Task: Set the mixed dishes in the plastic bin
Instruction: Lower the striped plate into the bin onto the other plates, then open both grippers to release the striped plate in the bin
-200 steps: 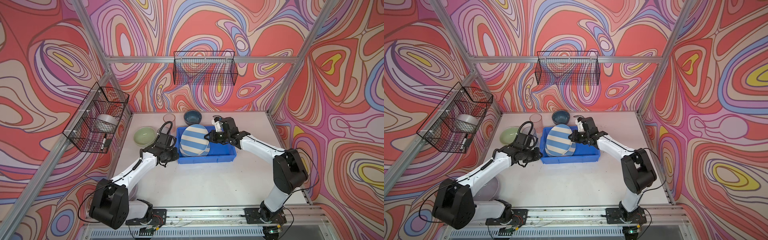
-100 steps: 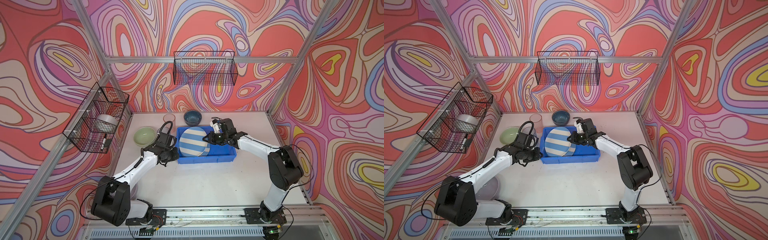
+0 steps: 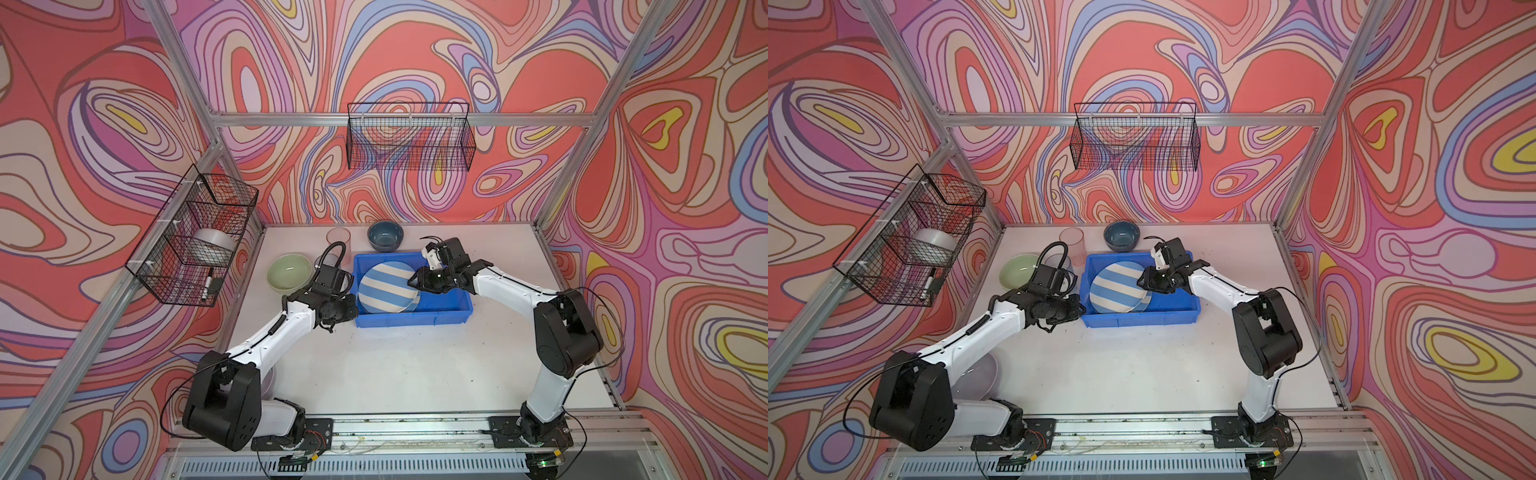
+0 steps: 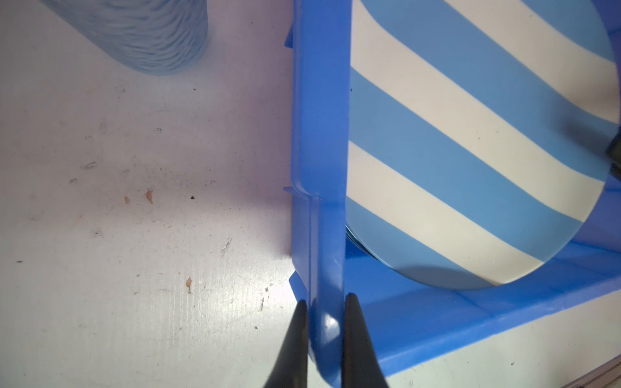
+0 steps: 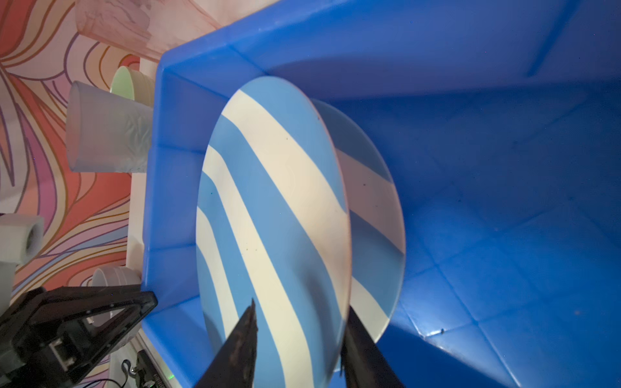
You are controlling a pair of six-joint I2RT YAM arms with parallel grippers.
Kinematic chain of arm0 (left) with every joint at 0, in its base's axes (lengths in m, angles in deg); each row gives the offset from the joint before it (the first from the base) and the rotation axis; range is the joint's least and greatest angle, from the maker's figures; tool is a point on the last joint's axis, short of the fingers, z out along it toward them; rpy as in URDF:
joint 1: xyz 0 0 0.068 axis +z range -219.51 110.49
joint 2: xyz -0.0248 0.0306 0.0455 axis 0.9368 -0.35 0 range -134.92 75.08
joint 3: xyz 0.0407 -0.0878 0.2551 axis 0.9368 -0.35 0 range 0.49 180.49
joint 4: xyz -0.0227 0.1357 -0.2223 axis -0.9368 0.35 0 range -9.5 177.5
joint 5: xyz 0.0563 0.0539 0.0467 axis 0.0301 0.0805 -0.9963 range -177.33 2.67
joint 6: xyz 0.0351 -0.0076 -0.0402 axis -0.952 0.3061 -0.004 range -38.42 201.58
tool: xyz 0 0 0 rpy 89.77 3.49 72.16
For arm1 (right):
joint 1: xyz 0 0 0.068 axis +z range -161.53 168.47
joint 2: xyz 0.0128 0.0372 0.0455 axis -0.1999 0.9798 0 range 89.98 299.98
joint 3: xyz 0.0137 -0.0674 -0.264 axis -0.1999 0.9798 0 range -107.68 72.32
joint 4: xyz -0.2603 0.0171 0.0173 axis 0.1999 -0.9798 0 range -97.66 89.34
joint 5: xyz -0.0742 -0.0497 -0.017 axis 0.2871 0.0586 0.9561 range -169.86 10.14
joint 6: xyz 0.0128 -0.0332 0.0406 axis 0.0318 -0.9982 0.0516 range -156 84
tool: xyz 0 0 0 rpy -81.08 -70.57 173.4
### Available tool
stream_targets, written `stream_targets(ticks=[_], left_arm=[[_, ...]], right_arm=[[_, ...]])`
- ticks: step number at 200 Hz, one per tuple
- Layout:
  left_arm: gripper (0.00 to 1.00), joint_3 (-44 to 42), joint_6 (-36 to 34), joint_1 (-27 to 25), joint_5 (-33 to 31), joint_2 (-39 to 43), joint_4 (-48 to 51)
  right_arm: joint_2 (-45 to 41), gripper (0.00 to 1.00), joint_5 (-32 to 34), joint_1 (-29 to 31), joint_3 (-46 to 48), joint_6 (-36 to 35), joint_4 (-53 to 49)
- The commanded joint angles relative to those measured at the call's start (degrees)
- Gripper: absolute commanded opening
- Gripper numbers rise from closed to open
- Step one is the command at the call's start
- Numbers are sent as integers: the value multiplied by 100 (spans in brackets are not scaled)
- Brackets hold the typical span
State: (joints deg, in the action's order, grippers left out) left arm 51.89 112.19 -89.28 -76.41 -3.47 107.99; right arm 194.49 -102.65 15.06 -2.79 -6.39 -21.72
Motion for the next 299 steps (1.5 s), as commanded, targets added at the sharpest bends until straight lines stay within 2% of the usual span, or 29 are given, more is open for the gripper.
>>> stream_targets(ticks=[1, 88, 195, 259, 284, 292, 299], left_arm=[[11, 178, -81, 27, 40, -73, 27], [11, 213, -104, 31, 5, 22, 163], [17, 509, -205, 102, -393, 512, 877], [35, 653, 239, 354, -1199, 1125, 2177], [49, 605, 553, 438, -1690, 1569, 2683], [62, 541, 767, 452, -1934, 1725, 2794], [70, 432, 977, 450, -2104, 1888, 2830]], right_arm=[[112, 44, 289, -5, -195, -262, -332], [289, 48, 423, 1, -289, -361, -530], [-229, 56, 752, 4, -41, -596, -699], [-1114, 61, 866, 7, 372, -707, -843], [-1378, 61, 837, 7, 520, -756, -844], [-1459, 61, 811, 4, 575, -772, -826], [-1517, 61, 794, 9, 617, -776, -812]])
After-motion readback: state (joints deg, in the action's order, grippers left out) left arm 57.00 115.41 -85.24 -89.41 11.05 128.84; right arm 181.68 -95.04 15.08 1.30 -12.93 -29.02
